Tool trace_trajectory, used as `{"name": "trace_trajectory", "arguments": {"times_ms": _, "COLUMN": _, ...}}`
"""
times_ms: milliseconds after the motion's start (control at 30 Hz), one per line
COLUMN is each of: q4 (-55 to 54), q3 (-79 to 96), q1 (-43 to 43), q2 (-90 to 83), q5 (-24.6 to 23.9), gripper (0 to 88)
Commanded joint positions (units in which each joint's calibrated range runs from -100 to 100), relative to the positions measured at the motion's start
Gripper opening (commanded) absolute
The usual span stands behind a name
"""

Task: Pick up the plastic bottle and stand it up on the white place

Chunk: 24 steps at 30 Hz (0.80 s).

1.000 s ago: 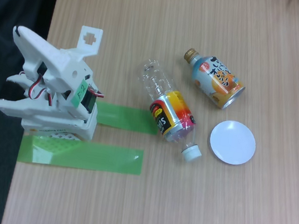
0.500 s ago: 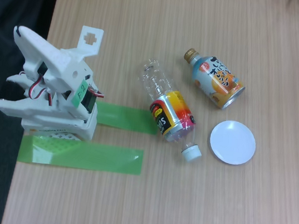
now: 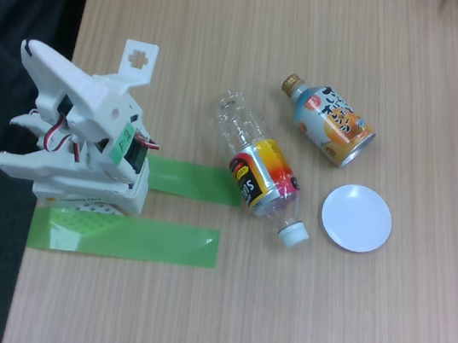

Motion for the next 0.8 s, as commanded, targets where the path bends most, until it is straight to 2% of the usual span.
{"name": "trace_trajectory", "arguments": {"times_ms": 0, "q4": 0.5, "q3": 0.4, "q1": 0.2, "q2": 0.2, "q5": 0.2, "gripper": 1.1}}
{"name": "trace_trajectory", "arguments": {"times_ms": 767, "q4": 0.5, "q3": 0.3, "q1": 0.2, "q2": 0.1, "q5": -0.3, "gripper": 1.1}}
